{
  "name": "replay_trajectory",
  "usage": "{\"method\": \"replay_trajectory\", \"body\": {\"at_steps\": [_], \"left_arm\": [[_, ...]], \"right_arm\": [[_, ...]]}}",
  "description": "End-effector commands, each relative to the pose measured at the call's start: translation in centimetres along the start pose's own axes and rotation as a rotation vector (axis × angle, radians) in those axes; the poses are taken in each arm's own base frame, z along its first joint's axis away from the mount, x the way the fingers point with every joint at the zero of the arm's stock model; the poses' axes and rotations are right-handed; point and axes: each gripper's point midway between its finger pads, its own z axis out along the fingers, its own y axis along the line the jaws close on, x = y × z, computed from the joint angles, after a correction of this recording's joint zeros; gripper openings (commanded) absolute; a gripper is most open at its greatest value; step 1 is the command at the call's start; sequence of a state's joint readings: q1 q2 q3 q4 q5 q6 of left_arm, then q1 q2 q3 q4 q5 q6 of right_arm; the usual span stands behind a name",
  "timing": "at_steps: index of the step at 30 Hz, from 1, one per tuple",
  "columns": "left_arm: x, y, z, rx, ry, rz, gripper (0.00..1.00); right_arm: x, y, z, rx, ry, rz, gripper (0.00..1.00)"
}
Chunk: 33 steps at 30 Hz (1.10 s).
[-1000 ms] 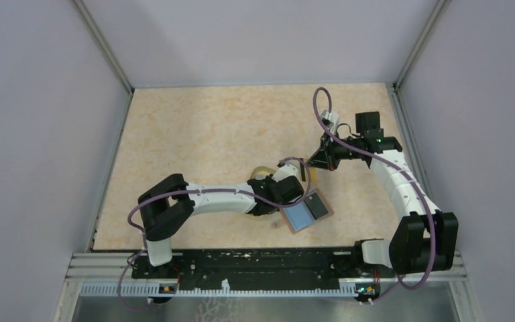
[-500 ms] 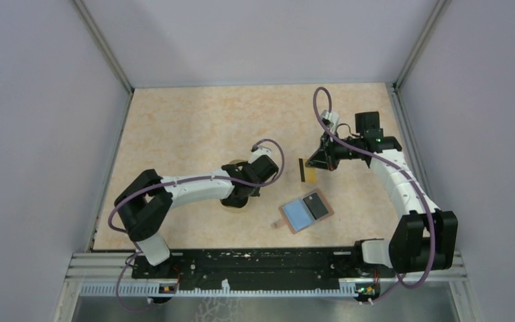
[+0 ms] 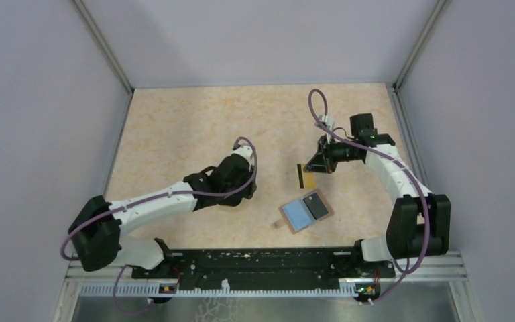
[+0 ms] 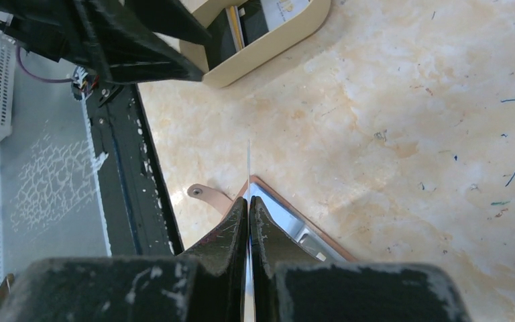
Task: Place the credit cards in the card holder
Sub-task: Move the storage box to the center of the board, then move the card holder to the center of the board.
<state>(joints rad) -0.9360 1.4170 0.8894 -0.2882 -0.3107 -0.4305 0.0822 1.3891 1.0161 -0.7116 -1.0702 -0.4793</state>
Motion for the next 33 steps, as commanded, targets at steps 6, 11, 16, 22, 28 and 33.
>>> {"method": "replay_trajectory", "body": {"at_steps": [6, 11, 16, 22, 28, 33], "left_arm": [[1.5, -13.8, -7.4, 0.589, -0.235, 0.103, 0.5], [5.0, -19.0, -5.6, 0.544, -0.27, 0.49, 0.51], [7.6, -21.5, -1.7, 0.406, -0.23, 0.842, 0.55], [8.1, -20.8, 1.7, 0.255, -0.204, 0.958, 0.55], [8.5, -20.3, 3.6, 0.153, -0.153, 1.005, 0.54], [8.2, -19.6, 3.9, 0.089, -0.147, 0.989, 0.49]], "right_arm": [[-0.6, 0.1, -0.4, 0.006, -0.019, -0.038, 0.0], [-0.6, 0.0, -0.5, 0.013, -0.014, -0.037, 0.0], [-0.6, -0.3, -0.9, 0.021, -0.019, -0.029, 0.0], [-0.8, -0.4, -1.3, 0.024, -0.029, -0.02, 0.0], [-0.8, -0.3, -1.3, 0.018, -0.03, -0.019, 0.0], [-0.8, -0.2, -1.3, 0.016, -0.032, -0.02, 0.0]]}}
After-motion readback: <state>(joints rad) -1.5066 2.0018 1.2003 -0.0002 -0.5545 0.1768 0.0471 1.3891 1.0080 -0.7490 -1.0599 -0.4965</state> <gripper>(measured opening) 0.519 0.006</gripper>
